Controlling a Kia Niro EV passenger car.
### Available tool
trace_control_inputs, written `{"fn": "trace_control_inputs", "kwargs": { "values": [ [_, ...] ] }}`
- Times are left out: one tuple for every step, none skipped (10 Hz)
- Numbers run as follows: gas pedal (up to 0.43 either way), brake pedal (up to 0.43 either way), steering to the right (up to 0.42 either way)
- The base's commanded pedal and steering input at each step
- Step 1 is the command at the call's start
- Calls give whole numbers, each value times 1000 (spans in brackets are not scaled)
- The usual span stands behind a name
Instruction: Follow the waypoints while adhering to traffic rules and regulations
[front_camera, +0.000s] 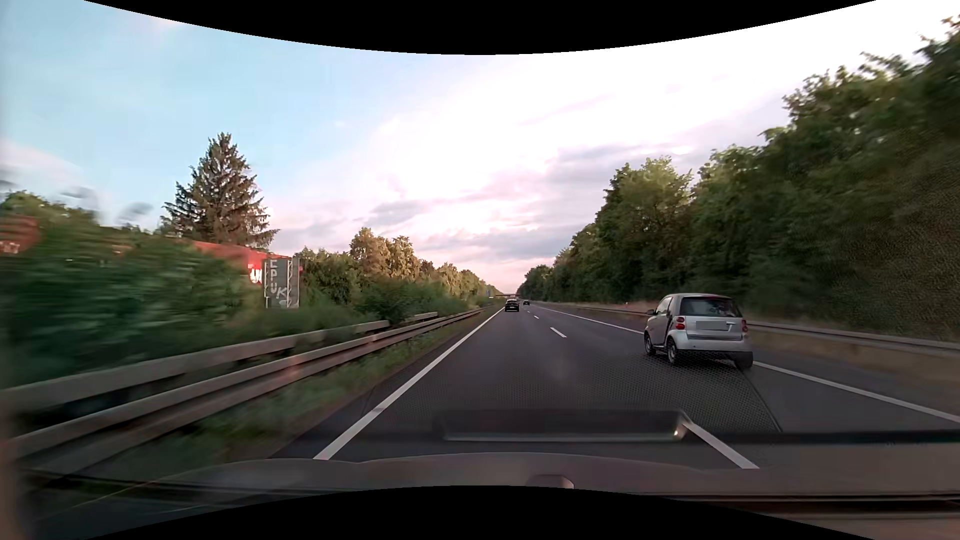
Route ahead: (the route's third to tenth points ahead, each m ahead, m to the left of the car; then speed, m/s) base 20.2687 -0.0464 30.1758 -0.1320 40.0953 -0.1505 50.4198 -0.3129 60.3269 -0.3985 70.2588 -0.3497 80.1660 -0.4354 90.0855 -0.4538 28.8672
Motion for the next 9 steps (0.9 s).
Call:
{"fn": "trace_control_inputs", "kwargs": {
  "values": [
    [299, 0, -1],
    [299, 0, -1],
    [299, 0, -1],
    [299, 0, -1],
    [299, 0, -1],
    [299, 0, -1],
    [299, 0, -1],
    [299, 0, -1],
    [299, 0, -1]
  ]
}}
